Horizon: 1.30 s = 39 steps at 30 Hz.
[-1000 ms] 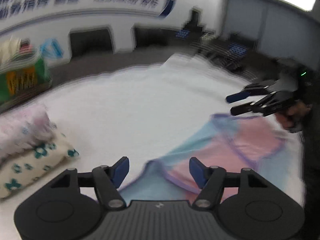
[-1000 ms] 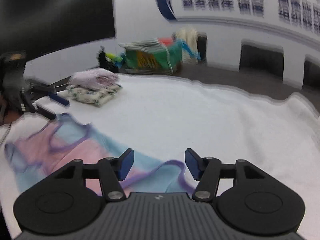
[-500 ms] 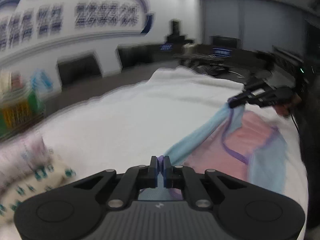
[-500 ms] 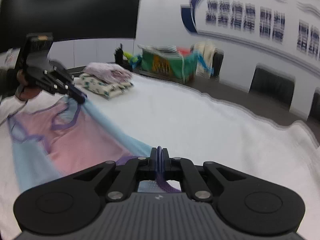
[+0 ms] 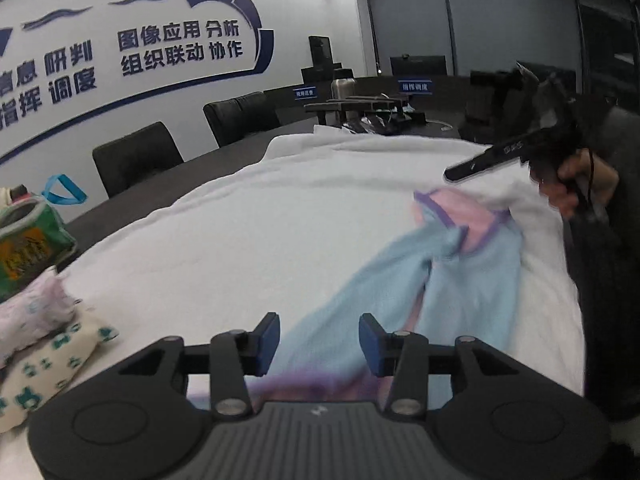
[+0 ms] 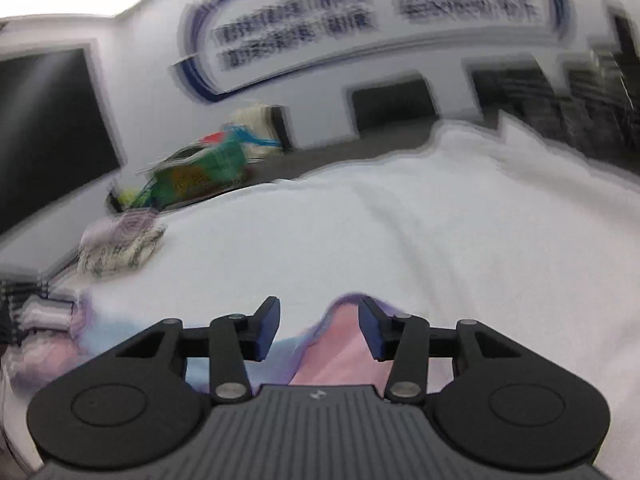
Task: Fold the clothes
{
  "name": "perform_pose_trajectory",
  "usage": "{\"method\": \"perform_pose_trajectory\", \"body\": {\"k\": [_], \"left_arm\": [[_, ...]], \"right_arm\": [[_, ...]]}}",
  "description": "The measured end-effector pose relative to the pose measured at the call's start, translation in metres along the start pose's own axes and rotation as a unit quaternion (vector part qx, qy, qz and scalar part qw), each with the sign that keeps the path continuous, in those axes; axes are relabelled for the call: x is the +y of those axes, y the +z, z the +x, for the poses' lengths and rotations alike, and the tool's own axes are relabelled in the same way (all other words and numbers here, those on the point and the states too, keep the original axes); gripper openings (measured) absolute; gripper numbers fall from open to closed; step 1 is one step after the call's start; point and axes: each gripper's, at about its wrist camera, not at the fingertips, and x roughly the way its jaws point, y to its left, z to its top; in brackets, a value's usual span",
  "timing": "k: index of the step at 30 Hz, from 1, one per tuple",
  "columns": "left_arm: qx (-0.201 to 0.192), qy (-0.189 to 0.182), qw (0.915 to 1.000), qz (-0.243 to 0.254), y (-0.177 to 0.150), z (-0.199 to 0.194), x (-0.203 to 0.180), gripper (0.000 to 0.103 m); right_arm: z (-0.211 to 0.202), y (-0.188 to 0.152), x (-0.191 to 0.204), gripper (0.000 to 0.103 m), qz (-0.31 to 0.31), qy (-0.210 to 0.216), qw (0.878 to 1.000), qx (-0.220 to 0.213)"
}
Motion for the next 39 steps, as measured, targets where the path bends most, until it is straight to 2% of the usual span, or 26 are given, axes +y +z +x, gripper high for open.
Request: {"method": "perform_pose_trajectory", "body": {"k": [3, 5, 6, 10, 13, 15, 16, 18, 20, 22, 23, 25, 27, 29, 31, 32, 33, 34, 36, 39], "left_arm": [[0.030, 0.022, 0.9992, -0.011, -0.007, 0.013, 0.002, 0.040], [0.052, 0.029, 0.9980, -0.020, -0.013, 0.019, 0.003, 0.034], [0.059, 0.030, 0.9975, -0.023, -0.016, 0.018, 0.003, 0.034], [0.071, 0.038, 0.9962, -0.035, -0.027, 0.008, 0.000, 0.034], [0.073, 0.039, 0.9961, -0.031, -0.028, -0.001, -0.003, 0.033], [0.060, 0.034, 0.9971, -0.030, -0.025, -0.018, 0.001, 0.035], [0.046, 0.041, 0.9975, -0.035, -0.023, -0.032, 0.007, 0.035], [0.021, 0.077, 0.9957, -0.047, -0.026, -0.061, 0.028, 0.044], [0.024, 0.126, 0.9905, -0.049, -0.036, -0.081, 0.052, 0.048], [0.050, 0.141, 0.9876, -0.049, -0.046, -0.080, 0.075, 0.048], [0.061, 0.143, 0.9863, -0.055, -0.050, -0.077, 0.086, 0.046], [0.069, 0.119, 0.9879, -0.072, -0.056, -0.064, 0.103, 0.045], [0.064, 0.096, 0.9893, -0.089, -0.059, -0.049, 0.116, 0.045], [0.069, 0.074, 0.9897, -0.101, -0.061, -0.033, 0.129, 0.045], [0.066, 0.043, 0.9910, -0.108, -0.068, -0.027, 0.138, 0.042], [0.058, 0.033, 0.9918, -0.109, -0.071, -0.030, 0.139, 0.021], [0.049, 0.024, 0.9925, -0.109, -0.073, -0.034, 0.140, 0.007], [0.040, 0.016, 0.9931, -0.109, -0.076, -0.037, 0.140, 0.003], [-0.012, 0.043, 0.9952, -0.087, -0.079, -0.066, 0.127, 0.003], [-0.038, 0.055, 0.9972, -0.032, -0.093, -0.102, 0.085, 0.003]], "right_arm": [[0.013, -0.001, -0.014, 0.044, 0.080, -0.023, 0.997, -0.005], [0.021, -0.001, -0.023, 0.022, 0.133, -0.038, 0.990, -0.008], [0.025, -0.001, -0.027, 0.001, 0.160, -0.045, 0.986, -0.010], [0.042, -0.002, -0.045, 0.001, 0.262, -0.074, 0.962, -0.015], [0.039, -0.011, -0.049, 0.002, 0.281, -0.072, 0.957, -0.006], [0.037, -0.016, -0.052, 0.006, 0.292, -0.072, 0.954, -0.002], [0.028, -0.014, -0.046, 0.013, 0.276, -0.080, 0.958, -0.011], [0.008, -0.008, -0.033, 0.030, 0.236, -0.109, 0.965, -0.030], [-0.011, 0.004, -0.011, 0.032, 0.167, -0.131, 0.976, -0.053], [-0.016, 0.015, 0.014, 0.032, 0.122, -0.090, 0.987, -0.055], [-0.010, 0.022, 0.028, 0.032, 0.106, -0.052, 0.992, -0.048], [0.012, 0.032, 0.063, 0.032, 0.068, 0.025, 0.997, -0.024], [0.046, 0.041, 0.110, 0.032, 0.019, 0.095, 0.995, 0.004], [0.073, 0.046, 0.154, 0.032, -0.026, 0.139, 0.989, 0.035], [0.086, 0.045, 0.186, 0.032, -0.057, 0.162, 0.984, 0.049], [0.090, 0.043, 0.196, 0.032, -0.062, 0.172, 0.982, 0.056], [0.094, 0.040, 0.203, 0.032, -0.061, 0.180, 0.980, 0.064], [0.095, 0.037, 0.207, 0.032, -0.056, 0.182, 0.979, 0.068], [0.095, 0.031, 0.210, 0.032, -0.049, 0.183, 0.979, 0.078], [0.086, 0.026, 0.206, 0.032, -0.050, 0.178, 0.979, 0.086]]}}
